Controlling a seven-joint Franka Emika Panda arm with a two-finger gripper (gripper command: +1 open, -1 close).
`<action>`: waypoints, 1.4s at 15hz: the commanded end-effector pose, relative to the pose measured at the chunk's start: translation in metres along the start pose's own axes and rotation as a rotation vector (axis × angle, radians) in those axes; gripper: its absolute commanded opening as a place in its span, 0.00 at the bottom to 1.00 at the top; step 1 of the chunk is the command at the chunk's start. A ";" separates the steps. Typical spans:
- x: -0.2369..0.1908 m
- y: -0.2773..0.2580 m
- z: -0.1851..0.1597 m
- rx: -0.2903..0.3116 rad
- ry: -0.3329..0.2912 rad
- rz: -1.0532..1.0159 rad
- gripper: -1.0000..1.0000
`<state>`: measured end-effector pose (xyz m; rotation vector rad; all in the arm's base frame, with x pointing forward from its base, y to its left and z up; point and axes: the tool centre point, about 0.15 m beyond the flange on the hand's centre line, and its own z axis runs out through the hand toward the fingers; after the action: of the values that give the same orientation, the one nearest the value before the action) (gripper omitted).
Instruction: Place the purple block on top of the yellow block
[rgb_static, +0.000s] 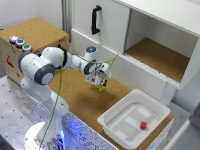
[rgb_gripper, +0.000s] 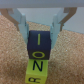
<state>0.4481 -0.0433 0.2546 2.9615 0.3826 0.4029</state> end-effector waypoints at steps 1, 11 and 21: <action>-0.012 0.000 -0.006 -0.005 0.009 0.031 0.00; -0.034 -0.002 -0.006 0.084 -0.015 0.033 0.00; -0.017 -0.001 0.006 0.085 0.012 0.017 1.00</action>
<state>0.4250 -0.0413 0.2524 3.0037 0.3467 0.3639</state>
